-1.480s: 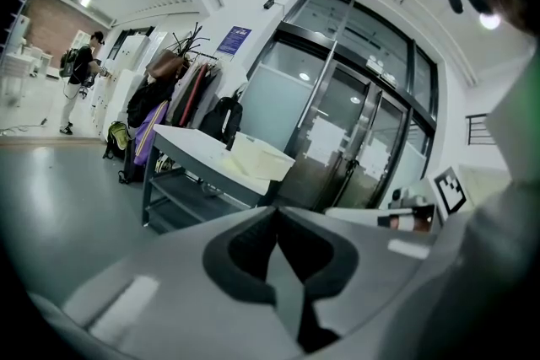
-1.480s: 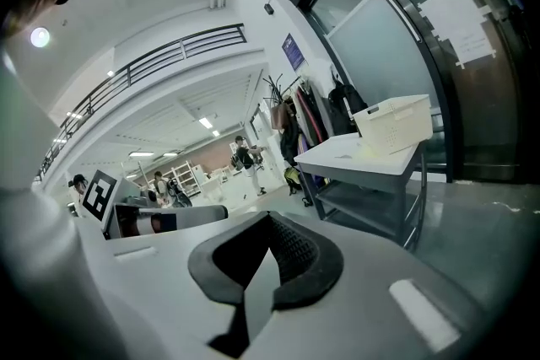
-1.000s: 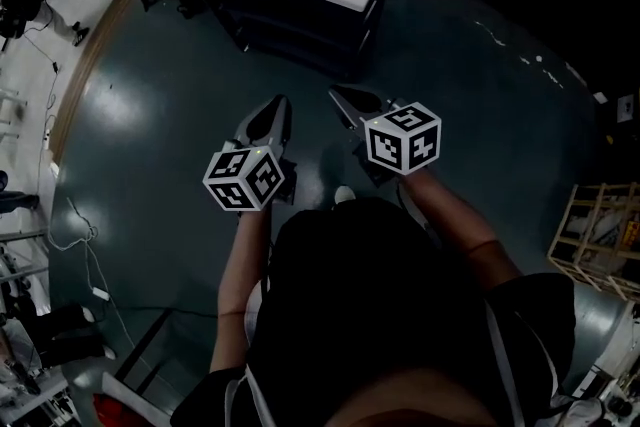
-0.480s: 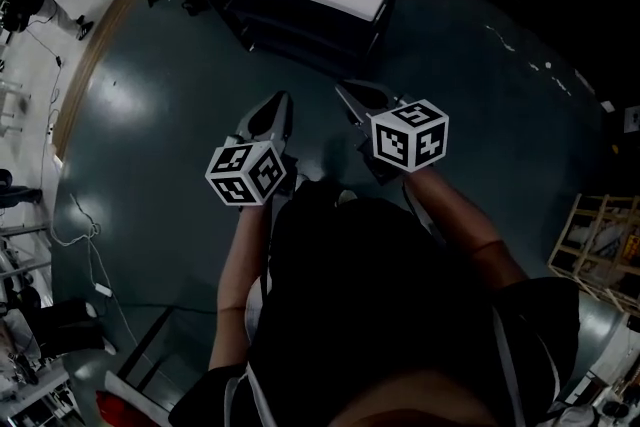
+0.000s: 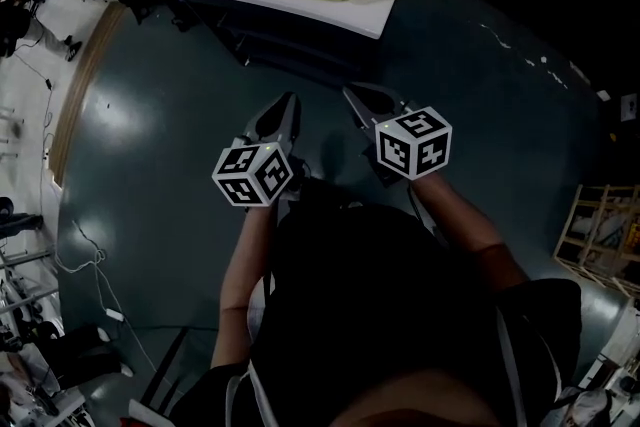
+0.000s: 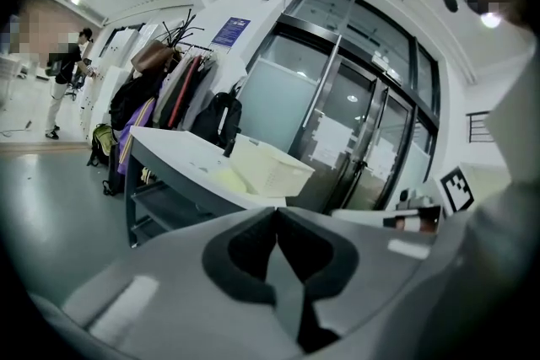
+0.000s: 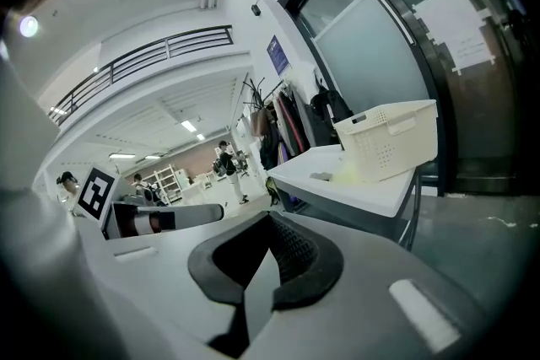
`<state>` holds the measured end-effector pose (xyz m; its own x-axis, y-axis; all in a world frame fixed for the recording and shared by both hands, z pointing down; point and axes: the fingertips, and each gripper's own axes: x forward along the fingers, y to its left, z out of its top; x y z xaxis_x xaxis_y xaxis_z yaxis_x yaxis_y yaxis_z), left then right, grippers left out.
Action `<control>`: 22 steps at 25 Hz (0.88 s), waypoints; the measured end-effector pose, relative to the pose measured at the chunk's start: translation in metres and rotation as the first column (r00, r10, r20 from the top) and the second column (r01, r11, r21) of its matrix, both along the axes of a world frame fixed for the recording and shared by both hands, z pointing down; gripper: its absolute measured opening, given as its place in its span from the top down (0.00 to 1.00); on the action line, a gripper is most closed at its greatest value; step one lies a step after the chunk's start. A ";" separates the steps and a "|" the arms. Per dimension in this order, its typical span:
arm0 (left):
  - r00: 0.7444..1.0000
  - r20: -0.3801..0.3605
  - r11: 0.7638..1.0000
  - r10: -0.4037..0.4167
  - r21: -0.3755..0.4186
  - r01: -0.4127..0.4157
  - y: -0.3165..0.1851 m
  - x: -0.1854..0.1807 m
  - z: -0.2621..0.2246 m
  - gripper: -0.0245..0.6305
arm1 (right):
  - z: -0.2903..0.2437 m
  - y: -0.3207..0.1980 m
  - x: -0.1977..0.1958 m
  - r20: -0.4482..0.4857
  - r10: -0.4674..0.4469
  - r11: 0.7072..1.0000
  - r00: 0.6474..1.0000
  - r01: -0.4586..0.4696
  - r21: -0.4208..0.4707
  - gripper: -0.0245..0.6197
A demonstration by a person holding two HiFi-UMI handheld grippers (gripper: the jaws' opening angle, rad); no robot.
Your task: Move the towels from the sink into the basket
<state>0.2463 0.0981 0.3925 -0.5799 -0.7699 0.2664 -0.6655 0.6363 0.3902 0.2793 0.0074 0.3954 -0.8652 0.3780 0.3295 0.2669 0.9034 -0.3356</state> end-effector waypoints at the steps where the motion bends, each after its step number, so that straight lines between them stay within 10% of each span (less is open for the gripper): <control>1: 1.000 0.001 1.000 0.011 0.001 -0.011 0.000 -0.008 0.000 0.95 | 0.001 0.003 -0.008 0.000 0.007 1.000 1.000 -0.007 0.004 0.96; 22: 0.985 -0.046 0.986 0.164 -0.031 -0.165 0.035 -0.141 0.010 0.95 | 0.015 0.054 -0.146 -0.071 0.091 0.996 0.993 -0.091 0.004 0.96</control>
